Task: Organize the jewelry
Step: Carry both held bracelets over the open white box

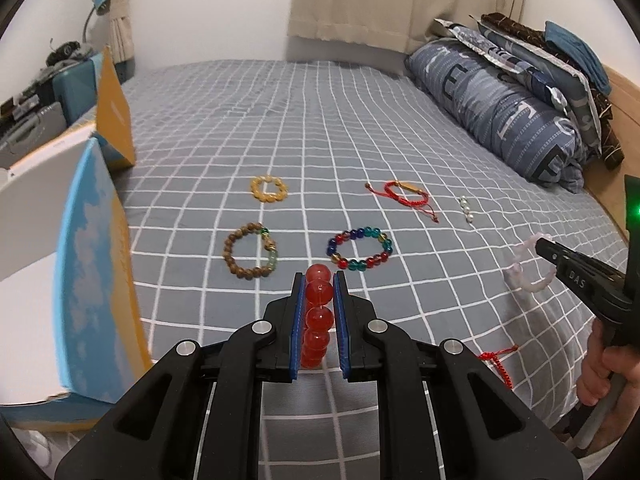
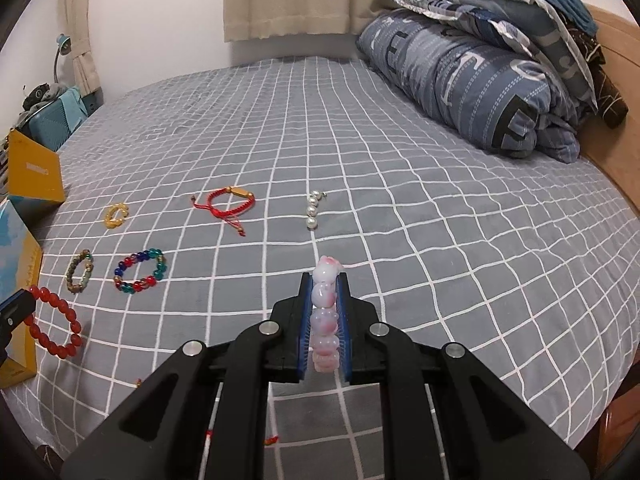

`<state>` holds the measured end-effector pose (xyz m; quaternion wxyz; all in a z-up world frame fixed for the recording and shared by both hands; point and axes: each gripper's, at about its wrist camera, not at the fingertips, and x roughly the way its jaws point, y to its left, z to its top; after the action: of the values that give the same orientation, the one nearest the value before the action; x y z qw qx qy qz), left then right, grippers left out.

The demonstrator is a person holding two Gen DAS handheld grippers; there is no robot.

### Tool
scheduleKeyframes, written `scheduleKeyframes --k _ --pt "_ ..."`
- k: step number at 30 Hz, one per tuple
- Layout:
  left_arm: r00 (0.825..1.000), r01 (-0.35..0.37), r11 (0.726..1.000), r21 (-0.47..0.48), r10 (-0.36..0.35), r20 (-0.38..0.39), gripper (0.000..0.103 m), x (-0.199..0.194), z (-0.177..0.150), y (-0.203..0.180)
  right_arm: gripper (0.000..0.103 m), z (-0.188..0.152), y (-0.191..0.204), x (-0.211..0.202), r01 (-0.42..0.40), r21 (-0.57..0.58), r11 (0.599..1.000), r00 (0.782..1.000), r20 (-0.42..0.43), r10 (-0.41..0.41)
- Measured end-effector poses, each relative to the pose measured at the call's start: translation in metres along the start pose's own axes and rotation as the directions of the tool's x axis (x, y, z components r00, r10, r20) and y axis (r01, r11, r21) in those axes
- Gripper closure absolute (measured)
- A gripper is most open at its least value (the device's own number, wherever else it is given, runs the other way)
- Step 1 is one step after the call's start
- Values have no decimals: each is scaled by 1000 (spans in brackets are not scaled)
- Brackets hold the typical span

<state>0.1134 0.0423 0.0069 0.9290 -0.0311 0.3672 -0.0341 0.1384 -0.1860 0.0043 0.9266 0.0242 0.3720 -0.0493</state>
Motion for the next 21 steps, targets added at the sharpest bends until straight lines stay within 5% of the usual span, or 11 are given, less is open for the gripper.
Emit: scheduleKeyframes --k 21 --pt "991 -116 993 -27 118 70 90 -66 4 30 92 6 47 -50 -5 -54 999 999 32 6"
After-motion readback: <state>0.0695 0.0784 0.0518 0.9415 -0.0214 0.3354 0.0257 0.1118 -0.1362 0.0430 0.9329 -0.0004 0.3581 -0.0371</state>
